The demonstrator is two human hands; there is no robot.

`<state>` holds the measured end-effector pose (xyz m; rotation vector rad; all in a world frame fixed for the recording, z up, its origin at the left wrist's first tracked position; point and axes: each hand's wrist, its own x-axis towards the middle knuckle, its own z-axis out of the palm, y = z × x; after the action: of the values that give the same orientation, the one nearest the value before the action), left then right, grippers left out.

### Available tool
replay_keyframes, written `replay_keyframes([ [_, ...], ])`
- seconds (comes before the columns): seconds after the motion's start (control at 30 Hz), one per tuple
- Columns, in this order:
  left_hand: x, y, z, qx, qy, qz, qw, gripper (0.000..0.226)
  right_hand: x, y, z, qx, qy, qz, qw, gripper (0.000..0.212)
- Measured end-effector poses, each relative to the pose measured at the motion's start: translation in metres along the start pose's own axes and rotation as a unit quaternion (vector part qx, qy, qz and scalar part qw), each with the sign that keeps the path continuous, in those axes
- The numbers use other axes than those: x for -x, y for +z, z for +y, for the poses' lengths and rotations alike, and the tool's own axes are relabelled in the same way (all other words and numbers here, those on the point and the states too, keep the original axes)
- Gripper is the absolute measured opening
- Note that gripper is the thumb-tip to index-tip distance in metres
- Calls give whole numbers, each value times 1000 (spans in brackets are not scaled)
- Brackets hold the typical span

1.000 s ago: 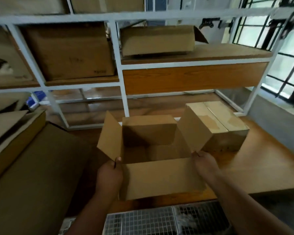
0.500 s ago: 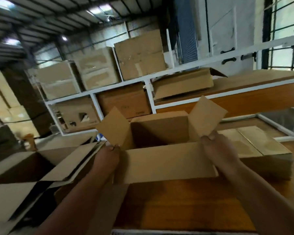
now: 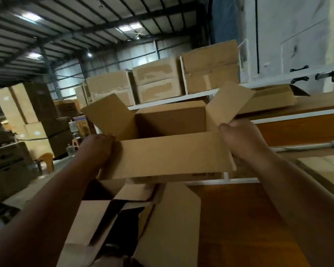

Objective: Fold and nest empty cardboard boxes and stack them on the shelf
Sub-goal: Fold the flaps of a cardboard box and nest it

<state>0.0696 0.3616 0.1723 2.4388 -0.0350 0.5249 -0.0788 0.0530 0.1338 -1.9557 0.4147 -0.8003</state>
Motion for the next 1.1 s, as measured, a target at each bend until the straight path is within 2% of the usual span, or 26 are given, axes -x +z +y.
replay_keyframes([
  [0.03,-19,-11,-27,-13,16,-20,1000,35,3,29,-13,3,-1,0,1000,29],
  [0.1,-56,-31,-85,33,35,-19,999,38,12,89,-37,7,0,-2,1000,29],
  [0.13,-73,-43,-110,66,-1,-13,998,40,15,116,-48,3,0,-4,1000,29],
  [0.23,-101,-69,-172,151,-37,-33,987,28,28,200,-79,10,6,-28,1000,29],
  [0.3,-119,-83,-206,147,-75,-34,986,31,35,244,-95,25,9,-35,999,33],
  [0.4,-140,-92,-242,135,-81,-57,986,32,40,286,-110,32,10,-28,999,39],
  [0.53,-162,-99,-272,164,-67,-78,981,28,42,319,-127,52,9,-21,998,39],
  [0.63,-179,-97,-291,128,-52,-95,986,34,45,334,-131,74,10,-19,997,41],
  [0.87,-203,-80,-321,149,-68,-129,978,33,51,363,-135,88,10,5,996,42],
  [1.1,-222,-60,-351,102,-62,-162,980,34,55,392,-114,131,45,-20,990,36],
])
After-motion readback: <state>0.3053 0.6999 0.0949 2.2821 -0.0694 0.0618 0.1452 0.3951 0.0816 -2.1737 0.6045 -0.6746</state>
